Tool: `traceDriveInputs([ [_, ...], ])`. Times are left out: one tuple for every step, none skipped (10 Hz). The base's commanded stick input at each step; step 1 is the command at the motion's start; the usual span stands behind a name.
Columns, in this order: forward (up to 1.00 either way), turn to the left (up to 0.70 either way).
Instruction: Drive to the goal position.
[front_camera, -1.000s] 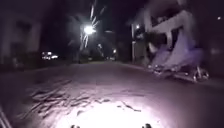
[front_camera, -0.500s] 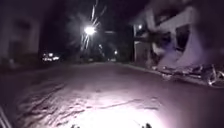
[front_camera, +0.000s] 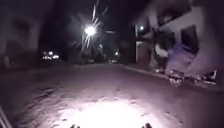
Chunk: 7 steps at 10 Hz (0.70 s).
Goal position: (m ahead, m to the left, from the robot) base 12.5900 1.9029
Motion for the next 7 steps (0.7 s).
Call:
traceDriveInputs([
  [0.85,0.0],
  [0.85,0.0],
  [0.85,0.0],
  [0.85,0.0],
  [0.85,0.0],
  [0.85,0.0],
  [0.85,0.0],
])
